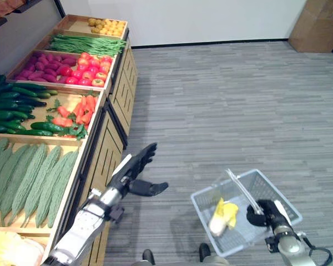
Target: Get the vegetables into the basket
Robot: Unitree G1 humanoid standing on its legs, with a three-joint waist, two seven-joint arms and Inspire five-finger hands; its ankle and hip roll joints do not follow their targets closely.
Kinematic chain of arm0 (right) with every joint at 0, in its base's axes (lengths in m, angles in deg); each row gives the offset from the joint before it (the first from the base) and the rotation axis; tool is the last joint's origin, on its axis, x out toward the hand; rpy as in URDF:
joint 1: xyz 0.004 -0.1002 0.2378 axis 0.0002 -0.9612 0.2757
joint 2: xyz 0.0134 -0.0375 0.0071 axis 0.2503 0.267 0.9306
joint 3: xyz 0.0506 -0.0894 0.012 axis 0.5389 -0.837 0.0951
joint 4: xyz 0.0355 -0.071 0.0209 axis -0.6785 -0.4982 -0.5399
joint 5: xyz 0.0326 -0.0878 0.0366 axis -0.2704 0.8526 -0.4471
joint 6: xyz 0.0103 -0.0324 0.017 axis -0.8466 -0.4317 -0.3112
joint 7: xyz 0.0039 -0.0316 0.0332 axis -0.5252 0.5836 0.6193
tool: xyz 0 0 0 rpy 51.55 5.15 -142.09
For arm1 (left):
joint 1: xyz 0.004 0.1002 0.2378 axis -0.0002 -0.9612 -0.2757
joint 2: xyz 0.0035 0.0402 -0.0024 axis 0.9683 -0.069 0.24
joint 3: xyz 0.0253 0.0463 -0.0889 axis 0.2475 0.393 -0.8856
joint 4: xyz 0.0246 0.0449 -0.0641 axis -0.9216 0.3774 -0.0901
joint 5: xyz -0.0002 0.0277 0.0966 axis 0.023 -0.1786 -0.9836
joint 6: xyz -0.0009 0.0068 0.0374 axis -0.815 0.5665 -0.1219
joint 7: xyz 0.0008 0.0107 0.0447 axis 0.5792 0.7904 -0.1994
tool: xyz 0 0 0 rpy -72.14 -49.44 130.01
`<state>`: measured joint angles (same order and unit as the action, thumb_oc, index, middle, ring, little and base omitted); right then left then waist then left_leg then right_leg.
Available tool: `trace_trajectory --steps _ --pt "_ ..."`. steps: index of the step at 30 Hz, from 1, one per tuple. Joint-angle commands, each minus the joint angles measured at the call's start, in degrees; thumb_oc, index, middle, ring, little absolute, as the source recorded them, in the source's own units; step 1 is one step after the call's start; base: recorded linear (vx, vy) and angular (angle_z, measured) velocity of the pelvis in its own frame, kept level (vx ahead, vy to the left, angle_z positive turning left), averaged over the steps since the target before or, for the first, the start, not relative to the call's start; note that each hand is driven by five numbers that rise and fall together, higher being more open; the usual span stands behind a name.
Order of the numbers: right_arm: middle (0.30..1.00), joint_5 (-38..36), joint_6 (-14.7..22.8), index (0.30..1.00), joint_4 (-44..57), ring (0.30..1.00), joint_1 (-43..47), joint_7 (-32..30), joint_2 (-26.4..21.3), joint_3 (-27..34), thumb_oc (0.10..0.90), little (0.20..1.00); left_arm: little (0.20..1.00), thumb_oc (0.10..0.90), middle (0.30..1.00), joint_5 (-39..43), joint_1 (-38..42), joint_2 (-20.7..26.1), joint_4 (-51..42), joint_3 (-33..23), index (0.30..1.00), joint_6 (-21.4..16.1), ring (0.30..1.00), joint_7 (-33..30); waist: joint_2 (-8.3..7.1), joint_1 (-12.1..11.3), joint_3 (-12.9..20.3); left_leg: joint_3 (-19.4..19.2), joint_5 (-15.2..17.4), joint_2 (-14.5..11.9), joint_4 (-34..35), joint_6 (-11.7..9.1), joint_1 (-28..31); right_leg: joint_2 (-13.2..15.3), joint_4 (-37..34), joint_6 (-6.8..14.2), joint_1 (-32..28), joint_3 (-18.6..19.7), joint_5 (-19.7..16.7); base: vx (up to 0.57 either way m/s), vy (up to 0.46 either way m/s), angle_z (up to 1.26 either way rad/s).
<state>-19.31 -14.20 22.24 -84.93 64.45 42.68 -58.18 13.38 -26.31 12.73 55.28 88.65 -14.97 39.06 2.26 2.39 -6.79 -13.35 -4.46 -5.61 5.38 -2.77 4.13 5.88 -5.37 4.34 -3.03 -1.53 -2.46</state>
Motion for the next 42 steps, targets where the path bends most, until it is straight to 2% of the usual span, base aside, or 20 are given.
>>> trace_trajectory --steps 1,3,8,9,13,14,16,17,19,24,30,36,40,42 --pt "0.300 -0.5 7.2 0.300 1.9 0.300 5.1 -0.8 -2.4 4.3 0.400 0.300 1.000 0.900 1.000 -0.4 3.0 3.4 1.9 -1.6 1.000 -2.7 1.000 3.4 -2.42 -0.2 3.6 4.0 2.6 -0.9 -0.4 -2.2 0.9 0.6 0.4 4.1 -0.8 -0.7 0.2 0.00 0.000 0.00" --pt "0.300 -0.7 7.3 0.300 0.2 0.300 4.4 -0.3 -2.3 4.6 0.400 0.300 1.000 0.900 1.000 -2.3 1.1 3.3 6.8 -1.6 1.000 -1.9 1.000 3.8 -2.42 -0.2 3.6 3.9 2.4 -1.0 -0.4 -2.2 0.8 0.6 0.4 4.1 -0.8 -0.7 0.1 0.00 0.000 0.00" --pt "0.300 -0.8 7.2 0.300 -4.2 0.300 2.7 0.5 -1.7 4.5 0.400 0.300 1.000 0.900 1.000 -10.7 -0.5 -2.8 25.9 -1.5 1.000 -0.5 1.000 2.6 -2.48 -0.1 3.2 3.8 2.0 -1.2 -0.4 -2.3 0.5 0.6 0.4 4.0 -0.3 -0.7 -0.1 -0.01 -0.002 0.00" --pt "0.300 -0.8 7.3 0.300 -4.3 0.300 2.8 0.5 -1.8 4.5 0.400 0.300 1.000 0.900 1.000 -10.8 -0.4 -3.0 26.2 -1.4 1.000 -0.7 1.000 2.5 -2.42 0.0 3.2 3.8 2.0 -1.2 -0.4 -2.3 0.5 0.6 0.4 4.0 -0.3 -0.7 -0.1 0.00 0.000 0.00" --pt "0.300 -0.1 6.5 0.300 -10.0 0.300 3.0 0.6 -0.7 3.2 0.400 0.300 1.000 0.900 1.000 -24.7 2.0 -8.9 41.8 -1.3 1.000 -0.4 1.000 -1.5 -2.50 0.2 2.7 3.6 1.8 -1.5 -0.4 -2.3 -0.1 0.4 0.4 3.8 0.3 -0.6 -0.2 -0.03 -0.009 0.01" --pt "0.300 -0.3 6.4 0.300 -14.2 0.300 3.5 0.4 0.0 2.5 0.400 0.300 1.000 0.900 1.000 -29.6 3.8 -11.8 50.1 -2.1 1.000 -0.4 1.000 -4.5 -2.59 0.2 2.6 3.5 1.8 -1.7 -0.4 -2.4 -0.2 0.2 0.4 3.7 0.5 -0.4 -0.2 -0.03 -0.023 0.01" --pt "0.300 0.6 6.3 0.300 -15.8 0.300 3.8 0.1 0.5 1.5 0.400 0.300 1.000 0.900 1.000 -33.9 5.6 -14.2 59.0 -2.8 1.000 0.5 1.000 -7.0 -2.73 0.3 2.6 3.2 1.8 -1.8 -0.4 -2.5 0.0 0.0 0.4 3.6 0.6 -0.2 -0.2 0.00 -0.005 -0.02" --pt "0.300 0.7 6.3 0.300 -15.8 0.300 3.9 0.1 0.5 1.5 0.400 0.300 1.000 0.900 1.000 -33.9 5.8 -14.4 59.4 -2.8 1.000 0.4 1.000 -7.1 -2.68 0.3 2.5 3.2 1.8 -1.8 -0.4 -2.5 0.0 0.0 0.4 3.6 0.6 -0.2 -0.2 -0.02 -0.011 -0.06" --pt "0.300 0.6 6.0 0.300 -18.6 0.300 4.6 -0.3 0.9 0.3 0.400 0.300 1.000 0.900 1.000 -36.1 8.0 -16.6 67.4 -4.5 1.000 1.6 1.000 -10.2 -2.74 0.4 2.3 2.8 1.8 -2.0 -0.4 -2.6 0.1 -0.2 0.4 3.5 0.8 0.2 -0.2 -0.02 -0.011 -0.12" --pt "0.300 0.8 5.4 0.300 -23.1 0.300 5.9 -0.9 2.1 -2.0 0.400 0.300 1.000 0.900 1.000 -38.3 9.7 -18.6 73.1 -6.9 1.000 4.0 1.000 -15.5 -2.85 0.4 1.9 2.6 1.7 -2.3 -0.4 -2.9 0.2 -0.5 0.4 3.1 0.8 0.4 0.0 0.00 -0.013 -0.10" --pt "0.300 0.9 4.7 0.300 -28.3 0.300 6.9 -0.4 2.9 -3.5 0.400 0.300 1.000 0.900 1.000 -37.3 10.6 -20.2 74.8 -6.7 1.000 4.7 1.000 -15.9 -2.69 0.5 1.2 2.8 1.6 -2.7 -0.4 -3.0 0.3 -0.7 1.2 2.8 0.8 0.1 0.7 0.00 0.000 0.00" --pt "0.300 0.4 4.1 0.300 -30.9 0.300 9.2 -1.8 3.4 -4.8 0.400 0.300 1.000 0.900 1.000 -34.2 13.8 -21.1 73.5 -4.6 1.000 5.0 1.000 -17.5 -1.71 0.7 -1.8 3.8 0.0 -4.4 -0.7 -3.5 -1.5 -2.5 9.2 1.4 6.0 0.0 3.9 -0.03 -0.079 0.02" --pt "0.300 0.1 4.3 0.300 -30.9 0.300 9.4 -1.4 3.5 -5.6 0.400 0.300 1.000 0.900 1.000 -34.4 14.0 -20.8 73.5 -3.8 1.000 5.0 1.000 -17.5 -1.81 0.5 -2.6 4.2 0.0 -5.8 -4.0 -4.0 -2.6 -3.9 11.1 0.2 6.8 0.4 5.0 0.04 -0.179 0.00" --pt "0.300 0.7 4.7 0.300 -29.2 0.300 8.8 -1.0 3.2 -6.4 0.400 0.300 1.000 0.900 1.000 -34.6 14.1 -20.5 73.9 -4.1 1.000 5.4 1.000 -17.7 -2.08 0.4 -2.9 4.7 -0.1 -6.8 -7.8 -4.3 -3.5 -4.7 11.3 -0.6 6.3 0.6 5.6 0.06 -0.218 0.02"
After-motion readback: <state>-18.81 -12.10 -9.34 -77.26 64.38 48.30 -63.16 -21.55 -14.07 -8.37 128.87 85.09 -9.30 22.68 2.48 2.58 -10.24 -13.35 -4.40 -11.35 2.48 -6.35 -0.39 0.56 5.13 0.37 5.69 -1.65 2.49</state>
